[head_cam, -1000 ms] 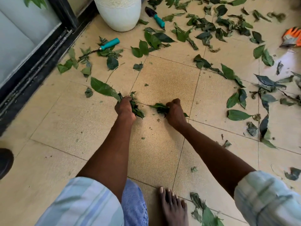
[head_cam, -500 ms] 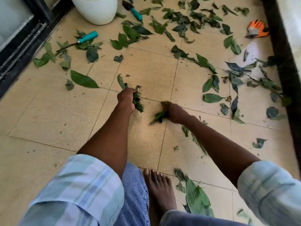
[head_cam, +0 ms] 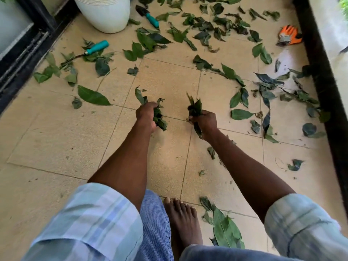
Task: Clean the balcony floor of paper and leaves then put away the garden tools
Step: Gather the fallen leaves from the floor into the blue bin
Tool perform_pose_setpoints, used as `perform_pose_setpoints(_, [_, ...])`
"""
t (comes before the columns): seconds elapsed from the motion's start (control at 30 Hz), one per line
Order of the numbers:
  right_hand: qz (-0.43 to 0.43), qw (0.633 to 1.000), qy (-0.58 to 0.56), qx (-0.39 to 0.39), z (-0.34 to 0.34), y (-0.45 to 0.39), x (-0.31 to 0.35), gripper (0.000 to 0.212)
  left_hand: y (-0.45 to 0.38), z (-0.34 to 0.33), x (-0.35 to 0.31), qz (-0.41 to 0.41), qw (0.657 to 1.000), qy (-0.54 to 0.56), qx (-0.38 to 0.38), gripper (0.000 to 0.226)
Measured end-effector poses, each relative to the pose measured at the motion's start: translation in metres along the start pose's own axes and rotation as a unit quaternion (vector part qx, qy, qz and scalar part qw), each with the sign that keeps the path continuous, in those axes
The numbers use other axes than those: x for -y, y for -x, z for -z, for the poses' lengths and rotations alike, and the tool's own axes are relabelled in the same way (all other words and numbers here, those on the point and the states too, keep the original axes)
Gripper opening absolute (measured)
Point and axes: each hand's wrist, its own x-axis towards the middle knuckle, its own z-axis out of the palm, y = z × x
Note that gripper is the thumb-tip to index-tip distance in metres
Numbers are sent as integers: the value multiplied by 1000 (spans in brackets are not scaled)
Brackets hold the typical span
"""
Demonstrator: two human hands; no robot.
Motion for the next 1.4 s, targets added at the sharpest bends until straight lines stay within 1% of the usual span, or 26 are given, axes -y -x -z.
perform_pose_setpoints(0.07, [-43, 994, -96, 20, -25, 2, 22, 33, 10, 4, -17, -8, 999, 52, -2, 16])
perform_pose_setpoints(0.13, [-80, 987, -135, 42, -56, 12, 46, 38, 30, 13, -44, -20, 994, 110, -7, 6])
perform_pose_setpoints(0.23, [-132, 975, -164, 73, -95, 38, 79, 40, 71, 38, -79, -48, 975, 219, 3, 17])
perform_pose_setpoints(0.33, [-155, 971, -135, 125, -137, 90, 120, 29, 119, 83, -110, -72, 951, 298, -38, 17])
perform_pose_setpoints(0.43, [-145, 967, -100, 184, -176, 160, 159, 25, 173, 127, -137, -80, 938, 321, -108, 15])
perform_pose_setpoints(0.57, [-148, 961, -32, 231, -225, 260, 210, 22, 257, 184, -172, -91, 919, 334, -191, 16])
perform_pose_setpoints(0.67, [-125, 950, 36, 283, -263, 337, 228, 22, 328, 233, -195, -116, 889, 366, -249, 18])
perform_pose_setpoints(0.73, [-103, 936, 89, 325, -282, 383, 230, 20, 369, 263, -203, -134, 867, 377, -297, 15])
perform_pose_setpoints(0.8, [-85, 913, 136, 376, -305, 434, 224, 18, 407, 301, -202, -152, 844, 379, -346, 14])
perform_pose_setpoints(0.93, [-41, 855, 235, 460, -345, 535, 192, 16, 471, 381, -188, -160, 792, 369, -459, 14])
perform_pose_setpoints(1.03, [-4, 800, 276, 532, -377, 610, 163, 19, 516, 443, -177, -162, 752, 336, -544, 16])
perform_pose_setpoints(1.1, [51, 780, 279, 558, -399, 650, 147, 26, 540, 484, -168, -174, 723, 315, -590, 14])
perform_pose_setpoints(1.17, [113, 778, 264, 559, -419, 691, 130, 18, 558, 530, -150, -214, 686, 260, -645, 9])
perform_pose_setpoints(1.2, [142, 784, 250, 550, -427, 706, 118, 14, 564, 550, -141, -234, 668, 233, -667, 9])
perform_pose_setpoints(1.27, [183, 802, 238, 516, -440, 727, 92, 10, 564, 584, -116, -248, 645, 190, -697, 9])
perform_pose_setpoints(1.3, [191, 799, 258, 509, -448, 730, 68, 12, 561, 598, -105, -239, 648, 171, -702, 12])
perform_pose_setpoints(1.33, [186, 777, 307, 517, -456, 729, 40, 18, 552, 612, -92, -211, 673, 157, -691, 22])
perform_pose_setpoints(1.37, [162, 733, 373, 544, -463, 726, 12, 30, 544, 625, -79, -160, 717, 161, -659, 35])
perform_pose_setpoints(1.4, [132, 678, 445, 570, -467, 720, -12, 44, 537, 635, -69, -94, 761, 186, -614, 49])
